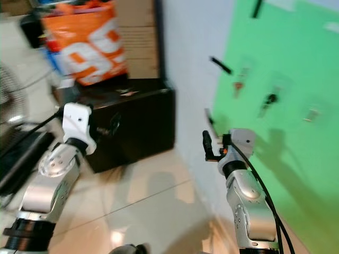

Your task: Hang keys on a hook

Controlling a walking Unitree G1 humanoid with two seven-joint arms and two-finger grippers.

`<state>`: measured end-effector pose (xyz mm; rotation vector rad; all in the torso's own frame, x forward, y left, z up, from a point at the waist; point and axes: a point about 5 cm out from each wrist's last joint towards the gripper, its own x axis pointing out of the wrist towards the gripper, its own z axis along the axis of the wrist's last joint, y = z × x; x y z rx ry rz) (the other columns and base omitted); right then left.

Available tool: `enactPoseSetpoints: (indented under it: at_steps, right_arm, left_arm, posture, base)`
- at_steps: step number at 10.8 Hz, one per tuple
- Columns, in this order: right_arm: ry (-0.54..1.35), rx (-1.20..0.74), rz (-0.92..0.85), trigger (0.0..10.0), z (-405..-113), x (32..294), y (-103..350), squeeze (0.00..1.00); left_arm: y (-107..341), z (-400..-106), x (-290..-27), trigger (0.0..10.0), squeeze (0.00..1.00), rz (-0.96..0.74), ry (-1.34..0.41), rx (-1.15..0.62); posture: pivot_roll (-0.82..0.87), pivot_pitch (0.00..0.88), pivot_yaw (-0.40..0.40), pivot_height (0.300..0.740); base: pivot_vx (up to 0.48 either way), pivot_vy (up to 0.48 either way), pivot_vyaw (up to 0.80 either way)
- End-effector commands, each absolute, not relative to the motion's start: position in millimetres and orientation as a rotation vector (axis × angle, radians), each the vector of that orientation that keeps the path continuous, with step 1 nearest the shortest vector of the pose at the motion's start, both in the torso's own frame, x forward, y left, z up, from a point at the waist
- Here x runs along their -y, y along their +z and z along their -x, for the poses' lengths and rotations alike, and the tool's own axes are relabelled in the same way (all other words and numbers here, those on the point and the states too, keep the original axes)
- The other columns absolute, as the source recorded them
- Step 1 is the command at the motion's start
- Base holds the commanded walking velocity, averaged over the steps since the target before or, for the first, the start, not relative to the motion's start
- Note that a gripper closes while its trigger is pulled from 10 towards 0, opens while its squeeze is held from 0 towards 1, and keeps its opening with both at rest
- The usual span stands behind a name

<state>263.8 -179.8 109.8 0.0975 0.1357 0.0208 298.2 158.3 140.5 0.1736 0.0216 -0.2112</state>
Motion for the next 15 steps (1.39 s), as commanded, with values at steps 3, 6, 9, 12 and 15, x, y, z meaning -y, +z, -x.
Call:
enactPoseSetpoints:
  at_steps: [3, 6, 9, 12, 15]
  right_arm:
    - [0.033, -0.064, -0.052, 10.0, -267, 174, 125, 1.0]
    - [0.037, -0.062, -0.035, 10.0, -267, 174, 126, 1.0]
    - [0.031, -0.066, -0.006, 10.0, -266, 175, 126, 1.0]
    - [-0.03, -0.072, 0.003, 10.0, -268, 180, 130, 1.0]
    - [-0.054, -0.063, 0.008, 10.0, -271, 186, 133, 1.0]
  left_arm:
    - [140, -296, -162, 10.0, 0.0, -0.201, -0.2, -0.03]
    - [145, -298, -163, 10.0, 0.0, -0.194, -0.206, -0.002]
    - [146, -300, -160, 10.0, 0.0, -0.187, -0.208, 0.001]
    - [147, -303, -157, 10.0, 0.0, -0.177, -0.215, -0.002]
    - [149, -305, -157, 10.0, 0.0, -0.185, -0.223, 0.005]
  posture:
    - [-0.11, 0.0, 0.077, 0.74]
    - [-0.11, 0.0, 0.065, 0.74]
    - [-0.12, 0.0, 0.064, 0.74]
    - [-0.13, 0.0, 0.07, 0.74]
    - [-0.11, 0.0, 0.071, 0.74]
  base:
    - [0.0, 0.0, 0.27]
    - [0.086, 0.0, 0.0]
    - [0.331, 0.0, 0.8]
    - [0.339, 0.0, 0.0]
    - [0.371, 0.0, 0.0]
